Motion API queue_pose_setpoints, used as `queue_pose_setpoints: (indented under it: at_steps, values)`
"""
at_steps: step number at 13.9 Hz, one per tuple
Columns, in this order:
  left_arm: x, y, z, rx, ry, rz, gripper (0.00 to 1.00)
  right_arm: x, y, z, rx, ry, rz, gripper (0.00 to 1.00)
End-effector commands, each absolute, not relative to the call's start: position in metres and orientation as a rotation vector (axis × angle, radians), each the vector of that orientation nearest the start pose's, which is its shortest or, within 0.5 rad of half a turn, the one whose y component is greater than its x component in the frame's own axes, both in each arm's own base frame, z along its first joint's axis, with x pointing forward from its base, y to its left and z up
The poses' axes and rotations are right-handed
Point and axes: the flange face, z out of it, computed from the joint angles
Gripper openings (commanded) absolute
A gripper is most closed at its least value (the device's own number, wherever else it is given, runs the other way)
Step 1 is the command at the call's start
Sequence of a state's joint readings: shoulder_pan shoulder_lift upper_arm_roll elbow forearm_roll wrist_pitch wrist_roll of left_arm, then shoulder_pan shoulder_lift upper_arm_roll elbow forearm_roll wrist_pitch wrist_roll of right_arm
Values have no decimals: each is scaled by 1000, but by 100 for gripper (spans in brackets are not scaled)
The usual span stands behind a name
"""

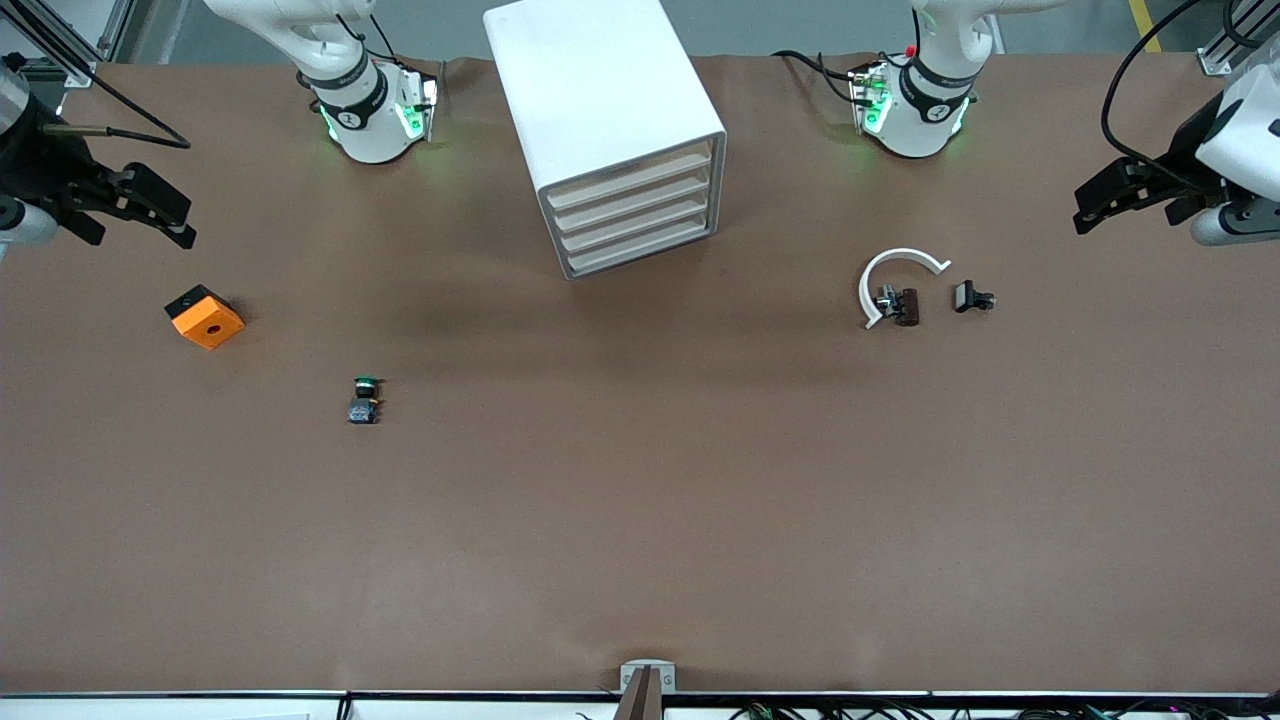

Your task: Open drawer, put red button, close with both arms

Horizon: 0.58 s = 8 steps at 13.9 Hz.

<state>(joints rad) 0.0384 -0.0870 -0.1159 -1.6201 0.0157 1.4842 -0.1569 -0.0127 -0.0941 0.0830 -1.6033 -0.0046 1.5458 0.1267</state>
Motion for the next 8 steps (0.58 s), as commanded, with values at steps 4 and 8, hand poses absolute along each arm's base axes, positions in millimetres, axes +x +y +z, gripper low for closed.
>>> queue_pose_setpoints:
  at_steps: [4, 8]
  values:
    - [525, -43, 651, -3098, -95, 34, 100, 523, 41, 663, -3159, 67, -63, 100]
    - [528, -36, 652, -3099, -106, 32, 100, 523, 41, 663, -3159, 67, -63, 100]
